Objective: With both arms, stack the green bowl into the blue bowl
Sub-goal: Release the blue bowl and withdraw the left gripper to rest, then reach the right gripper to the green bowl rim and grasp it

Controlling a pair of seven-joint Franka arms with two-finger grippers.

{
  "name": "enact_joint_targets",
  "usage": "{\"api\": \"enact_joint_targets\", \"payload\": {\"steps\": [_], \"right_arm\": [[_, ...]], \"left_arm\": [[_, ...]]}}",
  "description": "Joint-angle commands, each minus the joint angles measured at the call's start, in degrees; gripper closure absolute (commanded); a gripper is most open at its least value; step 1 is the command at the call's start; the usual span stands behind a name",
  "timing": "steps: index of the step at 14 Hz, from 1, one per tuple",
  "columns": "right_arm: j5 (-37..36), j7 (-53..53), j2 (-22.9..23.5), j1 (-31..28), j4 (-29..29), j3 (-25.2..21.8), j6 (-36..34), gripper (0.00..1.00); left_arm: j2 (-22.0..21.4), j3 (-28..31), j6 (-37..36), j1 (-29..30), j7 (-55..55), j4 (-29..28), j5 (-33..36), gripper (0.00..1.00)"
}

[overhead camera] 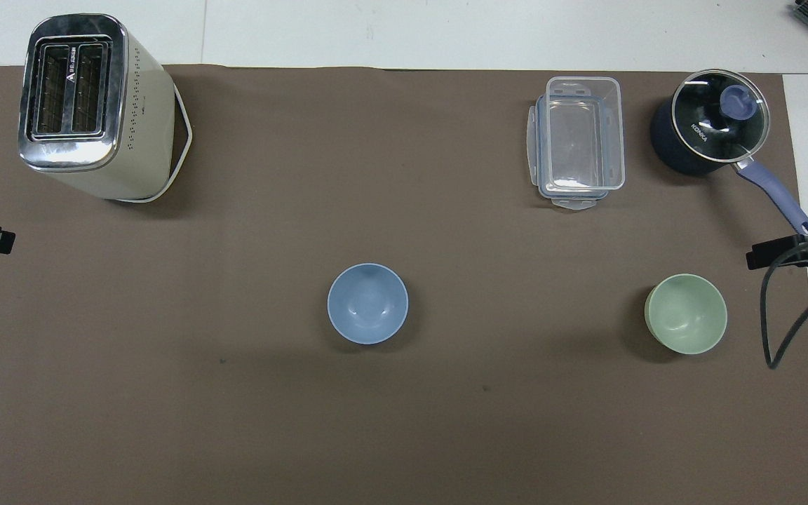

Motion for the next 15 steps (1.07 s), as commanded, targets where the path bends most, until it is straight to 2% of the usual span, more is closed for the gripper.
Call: {"api": "enact_joint_targets", "payload": {"steps": [1,4,9,15], "right_arm": [[0.47,-4.81,0.58,-3.28,-6.46,0.34,6.73,0.00],[0.56,-8.07,4.19,-5.57,-10.94,0.34,13.59,0.00],[0.56,-8.42,5.69,-6.36,-20.26,0.34,23.17,0.00],[0.64,-12.64,7.01,-8.91,-24.49,0.34,28.10,0.00]], "left_arm": [[1.30,-0.66,-2.66,0.82,0.19,2.82,0.47,0.00],[-0.38,-0.66,-3.54,0.90,-0.16,1.06,0.39,0.00],[-1.78,-0.75,-4.16,0.82,0.19,-0.43,0.47,0.00],[-1.78,-0.75,-4.16,0.82,0.19,-0.43,0.47,0.00]]}}
